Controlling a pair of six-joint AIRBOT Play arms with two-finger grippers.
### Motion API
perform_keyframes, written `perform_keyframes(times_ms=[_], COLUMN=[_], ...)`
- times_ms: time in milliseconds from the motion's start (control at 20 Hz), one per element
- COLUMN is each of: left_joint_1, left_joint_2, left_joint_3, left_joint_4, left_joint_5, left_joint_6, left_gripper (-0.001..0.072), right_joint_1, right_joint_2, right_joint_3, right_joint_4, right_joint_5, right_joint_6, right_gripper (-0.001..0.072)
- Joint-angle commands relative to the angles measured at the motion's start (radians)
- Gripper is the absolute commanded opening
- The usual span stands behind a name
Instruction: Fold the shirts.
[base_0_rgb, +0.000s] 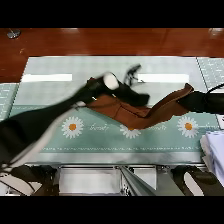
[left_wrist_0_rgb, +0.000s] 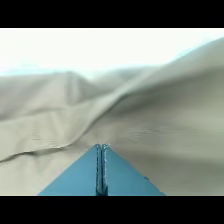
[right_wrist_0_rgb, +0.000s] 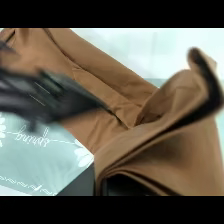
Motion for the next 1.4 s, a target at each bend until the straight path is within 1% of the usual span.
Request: perform_keyframes(times_ms=[0, 100, 150, 250, 350, 450, 500, 600, 700, 800, 950, 1050, 1100, 1150, 1200, 1250, 1350], left_joint_1=[0.226, 0.379, 0.472, 0.678, 0.891, 1.052, 1.103, 1.149, 1.15, 1.15, 1.149, 1.149, 1.149, 1.149, 1.149, 1.149, 1.149], left_joint_2=[0.167, 0.283, 0.354, 0.514, 0.683, 0.847, 0.932, 1.081, 1.2, 1.28, 1.315, 1.308, 1.305, 1.3, 1.295, 1.288, 1.271], left_joint_3=[-0.008, -0.042, -0.074, -0.167, -0.284, -0.4, -0.462, -0.578, -0.678, -0.755, -0.811, -0.836, -0.843, -0.848, -0.853, -0.855, -0.855], left_joint_4=[0.116, 0.21, 0.232, 0.242, 0.236, 0.223, 0.223, 0.224, 0.223, 0.223, 0.198, 0.163, 0.154, 0.154, 0.154, 0.154, 0.154], left_joint_5=[-0.146, -0.202, -0.224, -0.223, -0.201, -0.202, -0.202, -0.201, -0.196, -0.176, -0.169, -0.167, -0.167, -0.166, -0.159, -0.153, -0.151], left_joint_6=[0.007, -0.02, -0.019, -0.02, -0.019, -0.015, -0.015, -0.016, -0.016, -0.016, -0.017, -0.016, -0.016, -0.016, -0.015, -0.015, -0.005], left_gripper=[0.0018, 0.0018, 0.0019, 0.0019, 0.0019, 0.0019, 0.0019, 0.0019, 0.0019, 0.0019, 0.0019, 0.0019, 0.0019, 0.0019, 0.0019, 0.0019, 0.0019], right_joint_1=[0.034, 0.112, 0.167, 0.254, 0.33, 0.401, 0.435, 0.486, 0.533, 0.568, 0.602, 0.609, 0.612, 0.613, 0.612, 0.599, 0.52], right_joint_2=[-0.028, -0.108, -0.169, -0.319, -0.49, -0.668, -0.757, -0.915, -1.061, -1.168, -1.283, -1.331, -1.349, -1.361, -1.364, -1.355, -1.293], right_joint_3=[0.011, 0.059, 0.104, 0.232, 0.388, 0.553, 0.633, 0.769, 0.88, 0.947, 1.014, 1.039, 1.041, 1.041, 1.041, 1.041, 1.041], right_joint_4=[0.018, 0.043, 0.058, 0.114, 0.135, 0.14, 0.14, 0.14, 0.141, 0.141, 0.147, 0.206, 0.256, 0.32, 0.384, 0.425, 0.444], right_joint_5=[-0.055, -0.094, -0.119, -0.149, -0.17, -0.17, -0.175, -0.189, -0.212, -0.217, -0.262, -0.278, -0.28, -0.262, -0.23, -0.198, -0.117], right_joint_6=[-0.02, -0.028, -0.036, -0.081, -0.087, -0.087, -0.083, -0.063, -0.04, -0.016, 0.012, 0.025, 0.025, 0.014, -0.033, -0.079, -0.062], right_gripper=[0.003, 0.003, 0.003, 0.003, 0.003, 0.003, 0.003, 0.003, 0.003, 0.003, 0.003, 0.003, 0.006, 0.0421, 0.0621, 0.0625, 0.0618])
